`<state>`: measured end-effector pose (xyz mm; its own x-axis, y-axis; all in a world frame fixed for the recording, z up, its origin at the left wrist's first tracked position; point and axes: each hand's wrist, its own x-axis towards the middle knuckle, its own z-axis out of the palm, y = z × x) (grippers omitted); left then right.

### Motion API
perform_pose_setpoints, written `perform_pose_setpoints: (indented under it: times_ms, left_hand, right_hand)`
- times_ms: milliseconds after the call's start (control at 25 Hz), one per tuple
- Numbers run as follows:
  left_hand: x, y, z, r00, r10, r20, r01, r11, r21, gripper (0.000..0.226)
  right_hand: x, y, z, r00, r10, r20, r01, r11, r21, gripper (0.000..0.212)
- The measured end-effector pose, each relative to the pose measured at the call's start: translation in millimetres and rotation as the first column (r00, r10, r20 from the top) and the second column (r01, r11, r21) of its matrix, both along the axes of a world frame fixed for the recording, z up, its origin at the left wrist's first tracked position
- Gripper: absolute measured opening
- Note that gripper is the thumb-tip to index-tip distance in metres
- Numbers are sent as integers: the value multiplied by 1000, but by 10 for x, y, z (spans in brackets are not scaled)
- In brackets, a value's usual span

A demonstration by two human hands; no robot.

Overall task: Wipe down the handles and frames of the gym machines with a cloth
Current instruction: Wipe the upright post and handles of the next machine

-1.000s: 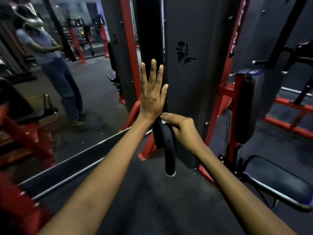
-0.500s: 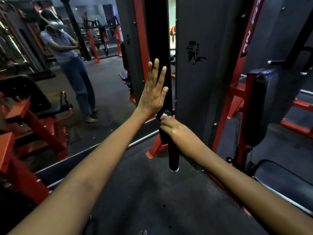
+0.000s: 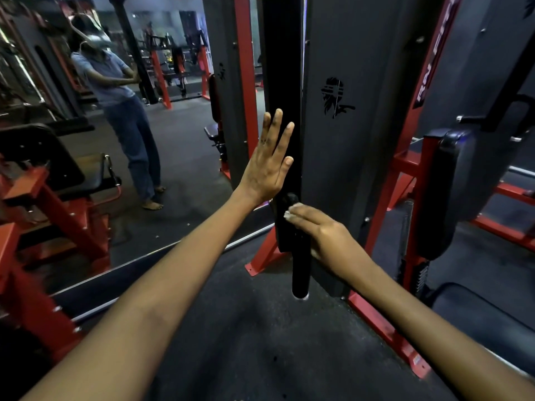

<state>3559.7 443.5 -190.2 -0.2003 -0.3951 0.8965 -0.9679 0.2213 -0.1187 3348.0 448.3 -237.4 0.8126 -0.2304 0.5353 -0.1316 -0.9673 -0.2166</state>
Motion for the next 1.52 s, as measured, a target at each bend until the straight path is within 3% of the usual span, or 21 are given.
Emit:
perform_pose_setpoints:
  times_ms: [80,240,320,440,560,640,680,760,800,880,960,1040,1120,1160,1200,1240,1280,1320,1360,1400,1520]
  left_hand:
    - [-21,-18,-6,1000,-3,-11,3,1000,-5,76]
    - [-22,-39,9,1000,-4,-10,4,1000,-4,75]
    - [-22,-39,-4,1000,-10,-12,10,1000,2,75]
    - [-16,-44,-5,1000,-19,-21,19,1000,-8,75]
    - [-13,-67,-15,999,-39,-23,39,999,-20,71]
    - [-14,-75,-13,999,-44,-22,44,999,-26,72]
    - [-13,-79,-17,999,-46,-22,45,998,-35,73]
    - [-18,-89,-29,998,-53,-25,52,998,-47,73]
    - [-15,-91,-34,998,-51,-25,50,998,-49,74]
    - [-5,-89,-46,999,-47,-27,46,998,-51,75]
    - [11,-81,-37,999,-42,-24,41,998,-47,75]
    - [1,-78,-32,999,-39,-16,39,998,-39,74]
    - [-1,-78,-50,999,-41,-13,40,999,-35,73]
    - [5,-79,-56,999,-42,-12,42,998,-37,72]
    - [15,-76,-52,999,-44,-14,43,998,-37,71]
    - [26,-71,-43,999,-48,-13,48,998,-32,68]
    - [40,-62,-32,998,-57,-7,57,998,-19,64]
    - [58,-53,-26,998,-69,7,69,998,-2,61]
    - [79,-42,-24,997,-77,27,77,997,18,58]
    - [95,-31,-27,996,-79,48,78,996,36,56]
    - [131,-15,-29,995,-63,82,59,997,51,54]
  right_hand:
    - [21,-7,88,983,-101,155,84,990,113,41]
    - [433,-133,273,993,-121,-9,121,979,164,34]
    - [336,-160,104,975,-192,109,169,967,190,37]
    - [196,-167,3,916,-377,138,306,878,367,42]
    - [420,-145,123,946,-227,230,160,947,279,39]
    - [488,-160,97,916,-293,275,148,882,448,39]
    - [464,-163,46,890,-382,251,163,778,607,34]
    - [315,-130,-35,914,-389,112,59,402,914,19]
    - [249,-111,-43,954,-293,70,-23,160,987,21]
    - [244,-170,12,978,-201,58,-110,-258,960,24]
    - [399,-282,109,969,-241,54,-159,-438,885,26]
    - [493,-276,170,968,-240,76,-189,-496,848,26]
    - [380,-200,64,973,-203,110,-181,-375,909,22]
    - [272,-145,6,976,-177,128,-167,-226,960,19]
    - [165,-87,-22,974,-179,138,-140,-3,990,18]
    - [96,-94,-26,958,-243,155,-77,302,950,19]
    - [98,-150,-11,920,-332,210,48,625,779,21]
    - [155,-185,24,896,-339,287,148,837,527,21]
    - [239,-193,92,913,-273,304,184,938,293,19]
    - [355,-210,135,946,-205,250,185,978,101,16]
    - [672,-149,151,973,-218,70,229,930,-288,14]
